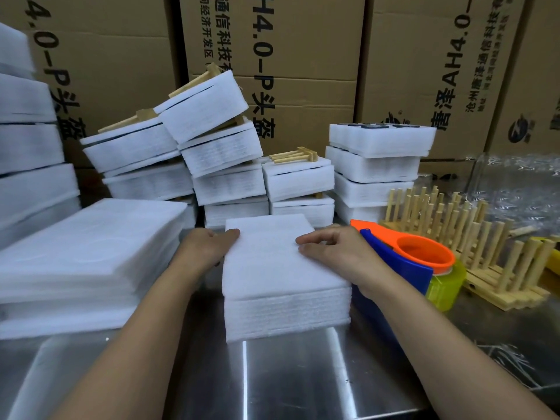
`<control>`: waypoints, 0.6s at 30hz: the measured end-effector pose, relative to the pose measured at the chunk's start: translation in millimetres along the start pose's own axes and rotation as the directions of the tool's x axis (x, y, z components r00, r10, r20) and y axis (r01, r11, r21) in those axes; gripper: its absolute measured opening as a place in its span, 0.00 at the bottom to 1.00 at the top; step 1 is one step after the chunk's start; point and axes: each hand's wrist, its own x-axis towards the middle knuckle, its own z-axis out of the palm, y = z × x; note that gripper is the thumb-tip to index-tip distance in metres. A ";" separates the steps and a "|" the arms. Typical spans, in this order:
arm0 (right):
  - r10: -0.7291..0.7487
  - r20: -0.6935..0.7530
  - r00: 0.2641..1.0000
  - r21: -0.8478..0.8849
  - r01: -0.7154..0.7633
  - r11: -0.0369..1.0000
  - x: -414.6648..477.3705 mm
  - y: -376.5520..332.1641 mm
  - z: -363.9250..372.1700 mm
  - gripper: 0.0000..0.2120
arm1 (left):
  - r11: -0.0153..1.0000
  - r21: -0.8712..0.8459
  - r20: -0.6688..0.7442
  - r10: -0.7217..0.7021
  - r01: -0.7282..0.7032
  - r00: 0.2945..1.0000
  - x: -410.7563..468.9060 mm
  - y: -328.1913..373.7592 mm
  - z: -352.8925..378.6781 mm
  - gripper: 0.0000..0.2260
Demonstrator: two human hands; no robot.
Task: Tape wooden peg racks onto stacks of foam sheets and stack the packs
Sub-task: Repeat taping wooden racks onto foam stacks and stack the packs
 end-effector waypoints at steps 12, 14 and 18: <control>0.013 0.054 0.998 -0.189 -0.003 0.982 5.8 -4.0 -1.6 0.07 | 0.713 0.418 0.576 0.270 -0.563 0.771 -45.2 47.4 20.4 0.26; 0.019 0.056 0.998 -0.203 -0.007 0.979 5.7 -4.3 -1.2 0.08 | 0.638 0.519 0.617 0.181 -0.569 0.766 -46.3 50.9 21.6 0.29; 0.018 0.063 0.998 -0.238 -0.003 0.971 6.0 -3.2 -0.6 0.06 | 0.625 0.539 0.626 0.151 -0.565 0.765 -48.1 53.9 20.9 0.29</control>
